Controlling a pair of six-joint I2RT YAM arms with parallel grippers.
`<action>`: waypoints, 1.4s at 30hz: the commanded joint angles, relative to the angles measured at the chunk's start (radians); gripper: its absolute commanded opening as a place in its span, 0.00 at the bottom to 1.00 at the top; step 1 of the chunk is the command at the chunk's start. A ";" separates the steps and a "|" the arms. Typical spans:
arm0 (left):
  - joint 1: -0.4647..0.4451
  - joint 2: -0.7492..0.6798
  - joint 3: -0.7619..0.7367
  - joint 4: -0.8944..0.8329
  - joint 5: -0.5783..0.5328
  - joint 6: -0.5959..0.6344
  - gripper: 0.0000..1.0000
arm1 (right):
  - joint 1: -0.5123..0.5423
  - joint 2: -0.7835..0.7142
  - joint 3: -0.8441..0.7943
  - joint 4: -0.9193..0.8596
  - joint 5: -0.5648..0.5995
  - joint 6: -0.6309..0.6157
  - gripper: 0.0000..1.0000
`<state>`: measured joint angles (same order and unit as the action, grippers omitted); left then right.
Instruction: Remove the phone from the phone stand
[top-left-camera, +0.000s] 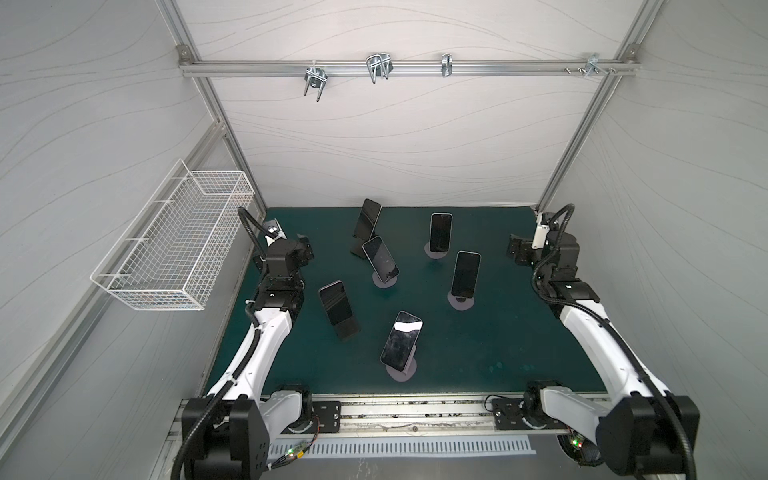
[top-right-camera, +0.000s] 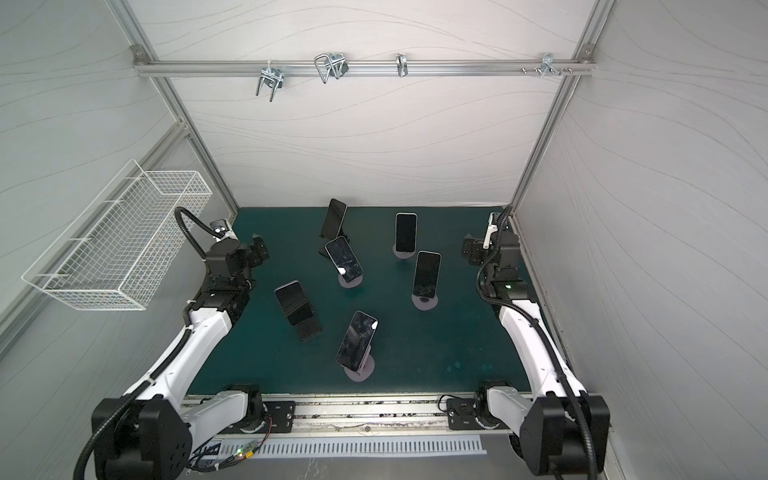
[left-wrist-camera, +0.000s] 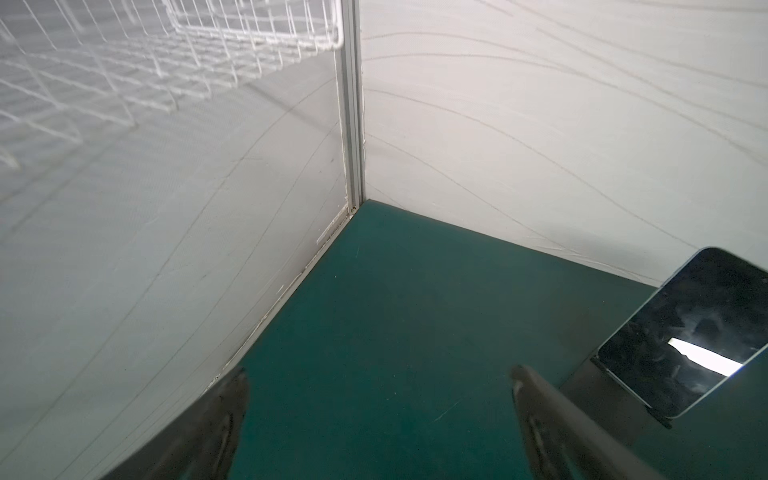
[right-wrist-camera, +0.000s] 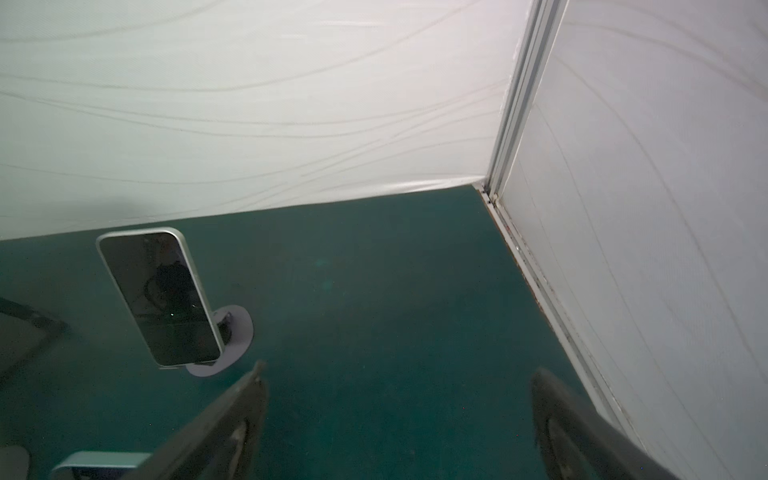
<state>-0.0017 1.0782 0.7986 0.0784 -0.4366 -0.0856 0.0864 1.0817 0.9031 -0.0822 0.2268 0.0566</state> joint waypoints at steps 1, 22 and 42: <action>-0.018 -0.067 0.080 -0.148 0.041 -0.002 0.98 | -0.003 -0.039 0.108 -0.184 -0.052 0.026 0.99; -0.398 -0.341 0.277 -0.733 0.354 0.062 0.88 | 0.267 -0.016 0.439 -0.728 -0.143 0.234 0.83; -0.514 -0.351 0.242 -0.728 0.515 0.215 0.91 | 0.601 0.095 0.647 -1.013 0.163 0.326 0.99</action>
<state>-0.5007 0.7216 1.0260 -0.7322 0.0288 0.0849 0.6769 1.1965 1.5333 -1.0157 0.3283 0.3519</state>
